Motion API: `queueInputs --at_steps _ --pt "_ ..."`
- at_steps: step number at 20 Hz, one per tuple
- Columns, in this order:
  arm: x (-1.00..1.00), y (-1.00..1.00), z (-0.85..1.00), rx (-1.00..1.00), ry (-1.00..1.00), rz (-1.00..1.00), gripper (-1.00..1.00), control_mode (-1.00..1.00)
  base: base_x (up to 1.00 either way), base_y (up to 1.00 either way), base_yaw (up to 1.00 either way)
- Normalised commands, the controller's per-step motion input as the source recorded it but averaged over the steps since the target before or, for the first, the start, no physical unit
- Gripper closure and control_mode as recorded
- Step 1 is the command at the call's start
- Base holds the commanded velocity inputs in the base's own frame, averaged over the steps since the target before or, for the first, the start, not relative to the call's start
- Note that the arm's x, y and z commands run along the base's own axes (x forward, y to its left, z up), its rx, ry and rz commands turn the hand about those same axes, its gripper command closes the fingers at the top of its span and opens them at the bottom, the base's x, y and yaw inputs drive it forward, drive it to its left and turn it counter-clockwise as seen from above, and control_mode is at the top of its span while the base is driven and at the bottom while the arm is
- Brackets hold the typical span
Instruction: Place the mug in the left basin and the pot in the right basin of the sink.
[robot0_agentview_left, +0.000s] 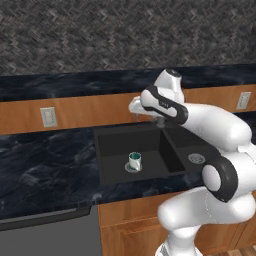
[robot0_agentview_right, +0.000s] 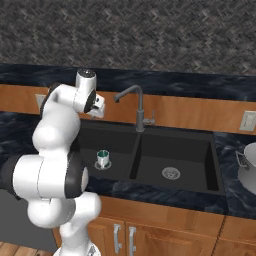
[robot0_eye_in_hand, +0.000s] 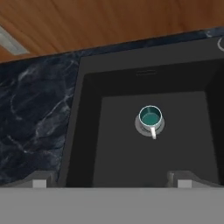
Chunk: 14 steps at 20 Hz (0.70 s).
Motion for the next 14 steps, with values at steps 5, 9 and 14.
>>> queueInputs --at_steps 5,9,14 --pt "-0.59 -0.03 -0.23 -0.07 0.0 0.0 -1.0 -1.0 0.0 0.0 0.0" --pt "-0.68 -0.2 -0.32 -0.02 -0.01 0.0 -1.0 -1.0 0.0 0.0 0.0" --pt "-0.27 -0.44 -0.11 0.0 0.0 0.0 -1.0 -1.0 0.0 0.0 0.0"
